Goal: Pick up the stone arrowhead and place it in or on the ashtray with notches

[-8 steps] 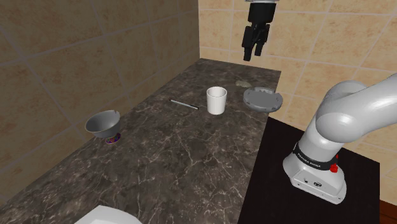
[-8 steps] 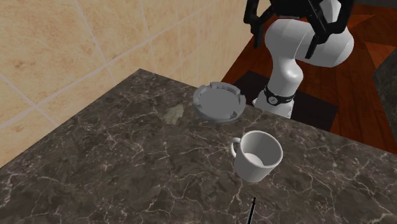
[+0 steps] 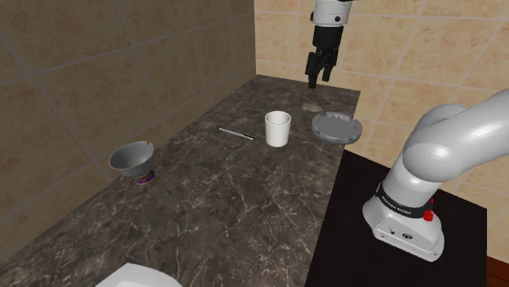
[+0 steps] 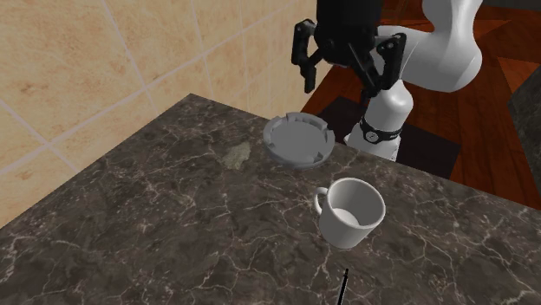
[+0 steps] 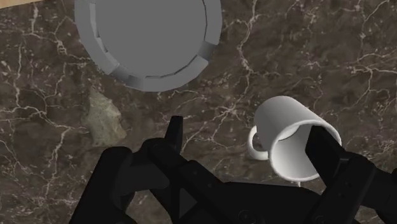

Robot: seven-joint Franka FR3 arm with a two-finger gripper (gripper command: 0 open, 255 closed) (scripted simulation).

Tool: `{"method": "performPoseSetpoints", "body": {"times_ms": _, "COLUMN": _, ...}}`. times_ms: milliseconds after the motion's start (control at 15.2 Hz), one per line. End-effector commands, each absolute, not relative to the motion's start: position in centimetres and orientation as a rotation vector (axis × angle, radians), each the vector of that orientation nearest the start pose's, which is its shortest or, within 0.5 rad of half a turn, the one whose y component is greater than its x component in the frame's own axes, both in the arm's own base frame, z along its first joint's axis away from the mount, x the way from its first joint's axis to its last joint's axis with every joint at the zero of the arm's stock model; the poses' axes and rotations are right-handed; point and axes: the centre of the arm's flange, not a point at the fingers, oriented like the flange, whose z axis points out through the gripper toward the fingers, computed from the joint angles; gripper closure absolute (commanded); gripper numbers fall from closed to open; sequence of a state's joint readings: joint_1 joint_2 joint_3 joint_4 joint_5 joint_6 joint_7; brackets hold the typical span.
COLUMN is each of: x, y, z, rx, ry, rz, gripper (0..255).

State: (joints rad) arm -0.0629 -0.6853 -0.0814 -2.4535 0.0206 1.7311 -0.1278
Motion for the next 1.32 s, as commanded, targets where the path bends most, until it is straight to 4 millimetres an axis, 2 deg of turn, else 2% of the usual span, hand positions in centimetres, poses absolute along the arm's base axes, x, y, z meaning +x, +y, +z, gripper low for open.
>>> {"method": "performPoseSetpoints", "body": {"times_ms": 0, "x": 34.8, "y": -6.8, "z": 50.6, "rx": -3.078, "ry": 0.019, "rz": 0.044, "gripper": 0}}
{"method": "performPoseSetpoints", "body": {"times_ms": 1056, "x": 41.8, "y": -20.1, "z": 37.3, "rx": -3.172, "ry": 0.175, "rz": 0.052, "gripper": 0}}
{"method": "performPoseSetpoints", "body": {"times_ms": 1254, "x": 41.8, "y": -20.4, "z": 36.0, "rx": -3.174, "ry": 0.178, "rz": 0.052, "gripper": 0}}
